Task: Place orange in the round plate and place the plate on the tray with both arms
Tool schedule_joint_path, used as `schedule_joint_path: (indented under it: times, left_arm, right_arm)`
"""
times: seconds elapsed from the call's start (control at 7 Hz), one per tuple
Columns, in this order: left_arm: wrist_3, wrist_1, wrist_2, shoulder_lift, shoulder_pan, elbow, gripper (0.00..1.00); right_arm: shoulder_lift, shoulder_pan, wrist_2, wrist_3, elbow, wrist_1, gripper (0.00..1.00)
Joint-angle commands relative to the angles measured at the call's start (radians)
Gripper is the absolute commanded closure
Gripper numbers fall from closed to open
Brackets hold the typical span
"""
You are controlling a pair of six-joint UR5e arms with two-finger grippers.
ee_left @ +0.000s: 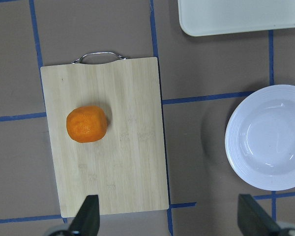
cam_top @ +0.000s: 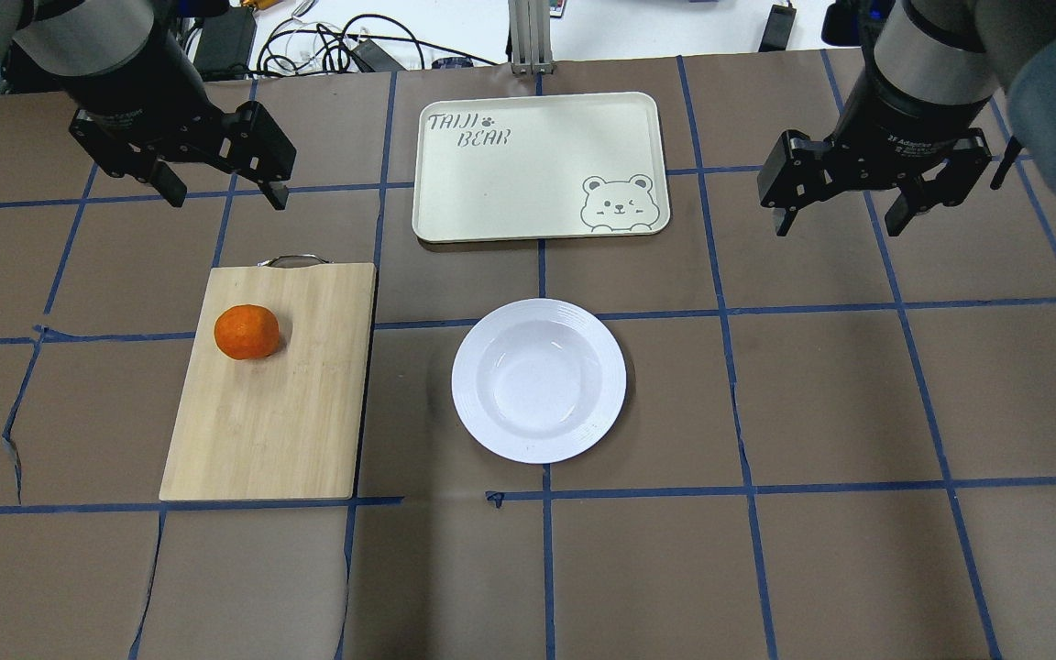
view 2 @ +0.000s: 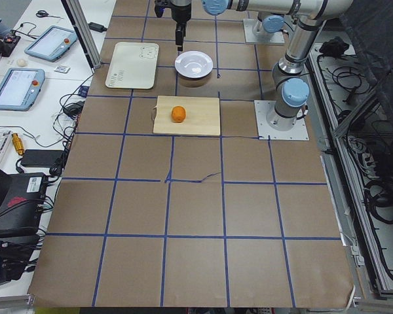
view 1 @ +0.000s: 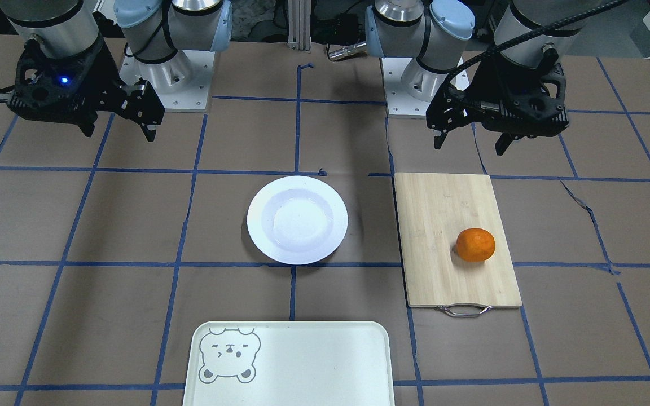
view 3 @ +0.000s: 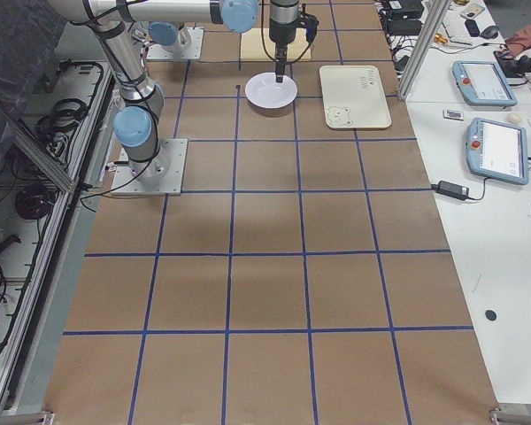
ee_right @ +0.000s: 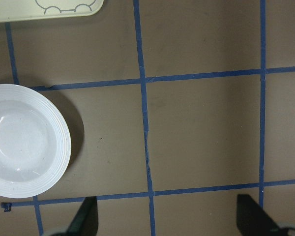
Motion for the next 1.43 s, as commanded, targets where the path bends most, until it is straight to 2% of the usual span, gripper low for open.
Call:
schedule_joint_path:
  times: [0.0, 1.29]
  left_arm:
    - [0.002, 0.000, -0.001, 0.000, 0.002, 0.001, 0.00]
    - [-0.002, 0.000, -0.003, 0.003, 0.003, 0.004, 0.00]
  right_arm:
    - [0.001, 0.001, 0.002, 0.003, 0.000, 0.000, 0.00]
    - [0.010, -0.004, -0.007, -0.008, 0.000, -0.020, 0.00]
